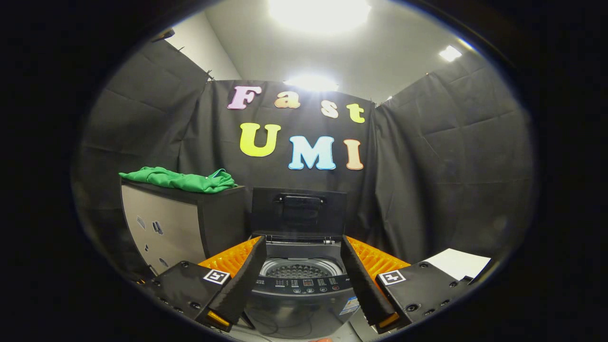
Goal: Put the clothes into the washing machine and then close the washing machine lid.
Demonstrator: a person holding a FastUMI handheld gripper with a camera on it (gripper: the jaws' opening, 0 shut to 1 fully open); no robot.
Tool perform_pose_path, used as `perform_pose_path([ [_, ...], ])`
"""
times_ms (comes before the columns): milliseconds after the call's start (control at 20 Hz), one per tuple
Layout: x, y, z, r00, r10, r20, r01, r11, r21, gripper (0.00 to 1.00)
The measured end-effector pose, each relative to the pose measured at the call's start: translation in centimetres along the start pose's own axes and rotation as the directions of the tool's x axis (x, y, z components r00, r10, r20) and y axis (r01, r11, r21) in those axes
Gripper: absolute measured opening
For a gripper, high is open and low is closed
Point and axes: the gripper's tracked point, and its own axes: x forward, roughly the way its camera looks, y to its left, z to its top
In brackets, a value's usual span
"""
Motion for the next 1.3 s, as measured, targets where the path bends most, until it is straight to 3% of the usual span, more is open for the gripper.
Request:
perform_pose_path([
  [650,3.5,2.1,6.1,0.996,0.075,0.047,-0.076,0.997,0.016,0.98],
  [850,5.7,4.7,8.9,0.986,0.161,0.036,-0.162,0.985,0.051,0.98],
  [1150,9.8,9.4,15.4,0.958,0.259,0.120,-0.261,0.965,-0.004,0.97],
  [1300,11.8,12.8,18.0,0.945,0.314,0.089,-0.318,0.948,0.033,0.98],
])
